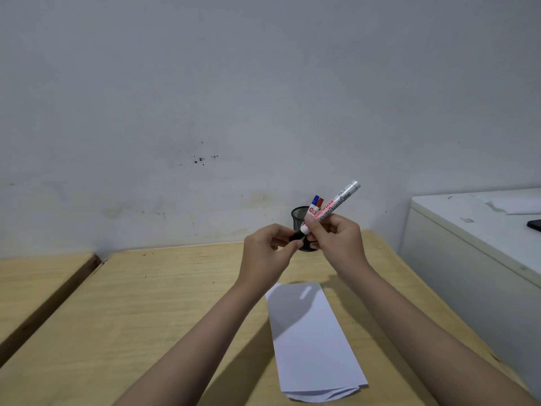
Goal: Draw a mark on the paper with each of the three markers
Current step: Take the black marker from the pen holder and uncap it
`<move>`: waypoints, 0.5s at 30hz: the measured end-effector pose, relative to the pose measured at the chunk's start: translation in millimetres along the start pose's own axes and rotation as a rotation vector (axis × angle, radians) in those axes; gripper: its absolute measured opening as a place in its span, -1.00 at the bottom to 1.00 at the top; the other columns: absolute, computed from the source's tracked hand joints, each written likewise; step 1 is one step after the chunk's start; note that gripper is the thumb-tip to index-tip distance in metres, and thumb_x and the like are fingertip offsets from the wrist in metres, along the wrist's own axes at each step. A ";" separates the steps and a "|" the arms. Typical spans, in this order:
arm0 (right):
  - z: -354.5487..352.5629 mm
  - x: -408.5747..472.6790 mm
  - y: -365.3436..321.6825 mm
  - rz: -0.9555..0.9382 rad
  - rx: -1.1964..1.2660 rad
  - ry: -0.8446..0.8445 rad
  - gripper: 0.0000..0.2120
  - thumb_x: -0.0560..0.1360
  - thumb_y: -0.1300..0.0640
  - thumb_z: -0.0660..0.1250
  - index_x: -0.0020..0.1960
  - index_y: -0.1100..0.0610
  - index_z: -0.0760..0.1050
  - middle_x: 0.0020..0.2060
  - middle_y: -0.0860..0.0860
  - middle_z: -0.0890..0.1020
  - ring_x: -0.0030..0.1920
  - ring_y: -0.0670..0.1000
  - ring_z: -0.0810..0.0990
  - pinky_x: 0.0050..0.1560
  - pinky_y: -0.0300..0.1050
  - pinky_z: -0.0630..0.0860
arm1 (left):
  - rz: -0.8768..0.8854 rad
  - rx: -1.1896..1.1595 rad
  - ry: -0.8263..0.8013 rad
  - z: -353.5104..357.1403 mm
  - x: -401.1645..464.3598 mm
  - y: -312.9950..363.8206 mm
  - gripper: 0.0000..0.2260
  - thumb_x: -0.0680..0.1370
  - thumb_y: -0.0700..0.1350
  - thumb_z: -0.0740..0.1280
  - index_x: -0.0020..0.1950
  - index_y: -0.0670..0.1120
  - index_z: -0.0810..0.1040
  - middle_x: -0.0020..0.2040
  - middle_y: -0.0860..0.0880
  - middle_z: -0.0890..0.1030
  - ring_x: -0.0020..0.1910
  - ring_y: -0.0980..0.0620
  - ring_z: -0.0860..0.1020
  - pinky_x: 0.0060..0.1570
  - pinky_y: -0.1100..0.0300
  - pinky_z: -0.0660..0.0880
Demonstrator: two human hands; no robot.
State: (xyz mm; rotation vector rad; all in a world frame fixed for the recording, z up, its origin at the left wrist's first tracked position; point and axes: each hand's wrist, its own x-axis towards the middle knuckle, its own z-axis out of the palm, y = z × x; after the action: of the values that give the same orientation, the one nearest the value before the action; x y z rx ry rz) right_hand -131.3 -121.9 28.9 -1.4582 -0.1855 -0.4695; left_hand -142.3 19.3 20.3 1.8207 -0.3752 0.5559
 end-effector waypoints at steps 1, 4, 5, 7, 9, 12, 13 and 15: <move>0.8 0.4 1.4 0.003 0.003 -0.016 -0.79 0.48 0.14 0.41 -0.21 0.30 0.60 -0.45 0.14 0.60 -0.41 -0.01 0.52 -0.33 -0.11 0.55 | -0.006 -0.001 -0.009 0.5 -0.5 0.1 -0.92 0.37 -0.17 0.49 -0.18 -0.04 0.65 -0.27 0.10 0.68 -0.28 0.20 0.62 -0.20 0.30 0.54; -1.3 3.5 6.1 0.005 0.014 -0.065 -0.79 0.50 0.20 0.38 -0.16 0.38 0.57 -0.48 -0.07 0.65 -0.45 -0.10 0.54 -0.28 -0.18 0.60 | -0.037 -0.013 -0.039 1.2 -0.8 -1.1 -0.93 0.40 -0.16 0.47 -0.13 -0.08 0.68 -0.24 0.04 0.70 -0.29 0.21 0.61 -0.23 0.34 0.52; -2.2 4.4 7.6 0.003 0.014 -0.082 -0.79 0.50 0.21 0.37 -0.15 0.39 0.57 -0.47 -0.08 0.65 -0.44 -0.10 0.55 -0.25 -0.17 0.61 | -0.047 -0.019 -0.058 1.4 -0.6 -1.6 -0.93 0.41 -0.17 0.46 -0.13 -0.10 0.68 -0.25 0.02 0.69 -0.31 0.22 0.60 -0.25 0.38 0.50; -3.1 4.1 9.8 0.003 0.023 -0.106 -0.80 0.51 0.24 0.35 -0.13 0.42 0.55 -0.46 -0.07 0.66 -0.41 -0.09 0.57 -0.20 -0.14 0.62 | -0.078 -0.041 -0.108 0.8 0.6 -2.3 -0.95 0.43 -0.18 0.44 -0.13 -0.11 0.68 -0.28 0.01 0.68 -0.34 0.22 0.58 -0.27 0.38 0.47; -2.3 2.9 12.0 0.015 0.042 -0.116 -0.82 0.51 0.25 0.34 -0.11 0.41 0.55 -0.42 -0.05 0.67 -0.37 -0.08 0.61 -0.16 -0.13 0.62 | -0.108 -0.054 -0.155 -1.9 3.1 -3.1 -0.97 0.44 -0.19 0.44 -0.15 -0.11 0.67 -0.32 0.01 0.65 -0.34 0.18 0.56 -0.27 0.31 0.48; -2.3 2.0 13.8 0.049 0.074 -0.123 -0.82 0.51 0.21 0.35 -0.10 0.36 0.57 -0.30 0.09 0.67 -0.25 0.01 0.65 -0.06 -0.10 0.64 | -0.169 -0.131 -0.241 -10.2 6.8 -8.1 -0.94 0.48 -0.22 0.38 -0.16 -0.13 0.66 -0.31 -0.08 0.63 -0.28 0.03 0.58 -0.10 0.07 0.55; -3.0 3.1 13.4 0.061 0.094 -0.122 -0.83 0.51 0.19 0.35 -0.11 0.33 0.58 -0.26 0.13 0.66 -0.20 0.06 0.64 -0.02 -0.05 0.64 | -0.191 -0.171 -0.267 -13.3 7.4 -11.8 -0.91 0.49 -0.23 0.36 -0.17 -0.13 0.65 -0.31 -0.09 0.62 -0.27 0.00 0.58 -0.05 0.03 0.55; -6.8 7.9 11.6 0.084 0.156 -0.089 -0.85 0.51 0.18 0.34 -0.13 0.27 0.59 -0.23 0.17 0.65 -0.15 0.13 0.60 0.01 0.00 0.61 | -0.225 -0.179 -0.285 -19.0 7.3 -22.7 -0.90 0.50 -0.24 0.36 -0.18 -0.11 0.64 -0.31 -0.08 0.60 -0.25 -0.02 0.55 -0.07 0.05 0.52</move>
State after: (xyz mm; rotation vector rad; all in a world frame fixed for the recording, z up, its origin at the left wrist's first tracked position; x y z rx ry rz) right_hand -120.5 -129.6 20.6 -1.3295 -0.2261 -0.3146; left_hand -128.0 44.5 10.9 1.7420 -0.3919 0.1021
